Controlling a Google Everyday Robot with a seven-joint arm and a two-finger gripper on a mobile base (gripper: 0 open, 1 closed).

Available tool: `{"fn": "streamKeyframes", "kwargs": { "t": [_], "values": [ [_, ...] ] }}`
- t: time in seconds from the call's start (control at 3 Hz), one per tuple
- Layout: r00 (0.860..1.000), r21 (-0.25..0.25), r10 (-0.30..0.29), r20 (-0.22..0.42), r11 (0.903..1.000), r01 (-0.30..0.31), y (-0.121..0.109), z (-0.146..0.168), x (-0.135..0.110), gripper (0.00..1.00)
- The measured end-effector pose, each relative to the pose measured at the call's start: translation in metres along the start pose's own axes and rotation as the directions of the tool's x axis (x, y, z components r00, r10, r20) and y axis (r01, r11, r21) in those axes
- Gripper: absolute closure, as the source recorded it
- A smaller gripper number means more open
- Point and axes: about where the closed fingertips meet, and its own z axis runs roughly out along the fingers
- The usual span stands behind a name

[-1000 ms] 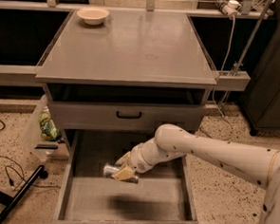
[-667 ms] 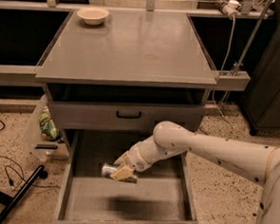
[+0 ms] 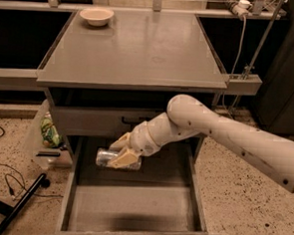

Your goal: Pick redbull can from middle drawer and place on counter

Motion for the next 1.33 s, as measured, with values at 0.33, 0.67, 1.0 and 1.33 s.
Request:
{"fn": "streamKeyframes", "kwargs": {
  "t": [0.33,0.67,1.0,1.33],
  "values": [
    [0.995,-0.051,-0.096,0.03,0.9939,0.097,0.007,-0.02,-0.05,1.0],
    [0.995,-0.051,-0.096,0.03,0.9939,0.098,0.007,-0.02,-0.05,1.0],
    [0.985,-0.029,-0.167,0.054,0.9853,0.168,0.001,-0.044,-0.077,1.0],
    [0.965,0.074,-0.26,0.019,0.9633,0.258,-0.019,-0.093,-0.12,1.0]
  ]
}}
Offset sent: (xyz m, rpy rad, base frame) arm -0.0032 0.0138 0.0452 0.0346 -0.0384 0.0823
